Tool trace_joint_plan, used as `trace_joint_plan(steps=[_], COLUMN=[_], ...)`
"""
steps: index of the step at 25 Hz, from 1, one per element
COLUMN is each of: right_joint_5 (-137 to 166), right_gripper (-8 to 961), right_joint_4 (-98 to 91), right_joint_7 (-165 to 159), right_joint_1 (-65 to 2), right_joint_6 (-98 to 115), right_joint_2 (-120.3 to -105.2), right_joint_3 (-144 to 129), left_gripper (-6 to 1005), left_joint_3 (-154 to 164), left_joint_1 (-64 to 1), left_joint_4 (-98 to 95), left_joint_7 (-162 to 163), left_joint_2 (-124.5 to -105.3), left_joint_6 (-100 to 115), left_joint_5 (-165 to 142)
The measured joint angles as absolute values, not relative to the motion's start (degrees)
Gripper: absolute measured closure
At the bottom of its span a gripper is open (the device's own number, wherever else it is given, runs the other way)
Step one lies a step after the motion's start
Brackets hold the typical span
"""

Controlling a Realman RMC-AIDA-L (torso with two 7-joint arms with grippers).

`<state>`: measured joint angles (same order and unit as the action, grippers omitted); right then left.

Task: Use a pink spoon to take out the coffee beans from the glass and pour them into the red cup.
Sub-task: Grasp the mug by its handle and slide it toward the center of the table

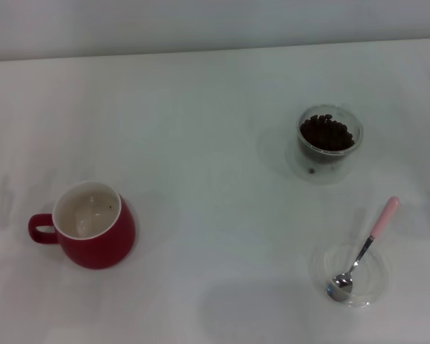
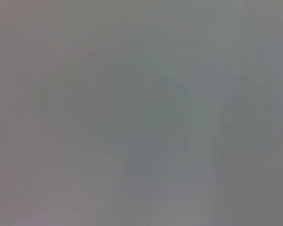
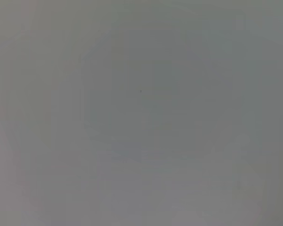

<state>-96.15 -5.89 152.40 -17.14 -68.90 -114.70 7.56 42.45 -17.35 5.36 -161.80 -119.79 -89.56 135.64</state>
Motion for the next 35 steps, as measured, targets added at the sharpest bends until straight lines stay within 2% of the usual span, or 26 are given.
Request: trace_joint_plan(steps=[16, 35], right_joint_5=[-96.15, -96.31], right_gripper=[147, 147], right_joint_4=[-5.9, -9.05], right_joint_7=[152.4, 152.13], right_joint_1=[-17.14, -17.11], right_joint_6=[-68.91, -68.73], right_joint_2=[-114.7, -114.47], right_joint_3=[7.55, 7.65], left_gripper=[433, 433], left_joint_3=[42.75, 42.72], left_joint_1=[-15.88, -8.07], left_joint_4=[5.71, 13.44], left_joint_7=[-161.8, -161.9], left_joint_2=[-119.91, -120.12], left_joint_6=[-91.85, -98.9], left_joint_5=[135.37, 124.32])
